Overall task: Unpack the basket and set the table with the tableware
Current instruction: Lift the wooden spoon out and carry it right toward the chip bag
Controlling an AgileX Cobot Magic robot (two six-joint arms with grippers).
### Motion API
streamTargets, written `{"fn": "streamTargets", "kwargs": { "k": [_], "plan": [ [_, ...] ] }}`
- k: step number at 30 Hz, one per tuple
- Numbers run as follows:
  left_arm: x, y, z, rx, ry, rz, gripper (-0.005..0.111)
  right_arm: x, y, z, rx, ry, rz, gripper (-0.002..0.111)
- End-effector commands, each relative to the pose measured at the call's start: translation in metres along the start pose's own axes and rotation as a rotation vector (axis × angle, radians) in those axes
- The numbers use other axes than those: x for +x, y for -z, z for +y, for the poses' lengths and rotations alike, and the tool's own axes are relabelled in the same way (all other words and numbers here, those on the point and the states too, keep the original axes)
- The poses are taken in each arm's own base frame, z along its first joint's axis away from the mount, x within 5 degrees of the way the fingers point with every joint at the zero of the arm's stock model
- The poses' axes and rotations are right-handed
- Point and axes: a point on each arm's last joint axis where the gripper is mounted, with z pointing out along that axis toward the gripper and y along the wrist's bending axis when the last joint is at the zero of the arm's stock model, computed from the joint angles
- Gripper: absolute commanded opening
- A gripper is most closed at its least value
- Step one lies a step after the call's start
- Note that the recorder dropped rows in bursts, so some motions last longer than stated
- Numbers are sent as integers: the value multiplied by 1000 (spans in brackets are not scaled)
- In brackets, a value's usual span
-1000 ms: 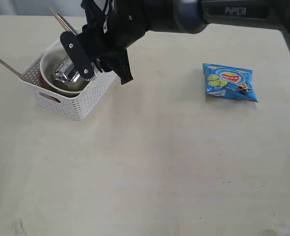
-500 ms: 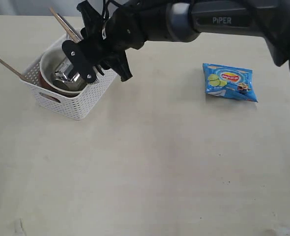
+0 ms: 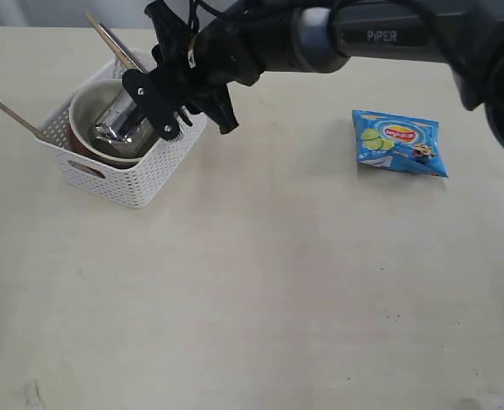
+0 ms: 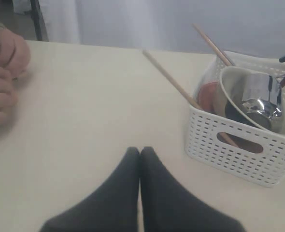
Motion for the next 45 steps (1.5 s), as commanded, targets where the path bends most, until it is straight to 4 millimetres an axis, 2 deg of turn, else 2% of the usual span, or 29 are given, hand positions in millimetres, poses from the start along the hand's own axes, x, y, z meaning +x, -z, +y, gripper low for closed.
{"fn": "streamTargets", "kwargs": {
  "k": [1, 4, 10, 18, 22, 28, 33, 39, 45],
  "plan": [
    [0, 0, 0, -3, -4, -5, 0, 4, -17, 7, -36, -7, 13, 48],
    [0, 0, 0, -3, -4, -5, 0, 4, -24, 4, -34, -10, 15, 45],
    [0, 0, 0, -3, -4, -5, 0, 3, -24, 1, -38, -40, 16, 19],
    [0, 0, 0, -3, -4, -5, 0, 2, -23, 1, -40, -35, 15, 1],
    [0, 0, 0, -3, -4, -5, 0, 6, -17, -4, -24, 52, 44, 0],
    [0, 0, 0, -3, -4, -5, 0, -6, -1, -20, 20, 111, 42, 0],
    [0, 0, 0, -3, -4, -5, 0, 6, 11, -20, -68, 246, 153, 0],
    [0, 0, 0, -3, -4, -5, 0, 17, 27, -30, -52, 222, 255, 0],
    [0, 0, 0, -3, -4, -5, 0, 21, 48, -45, 5, 202, 281, 0]
  ]
}}
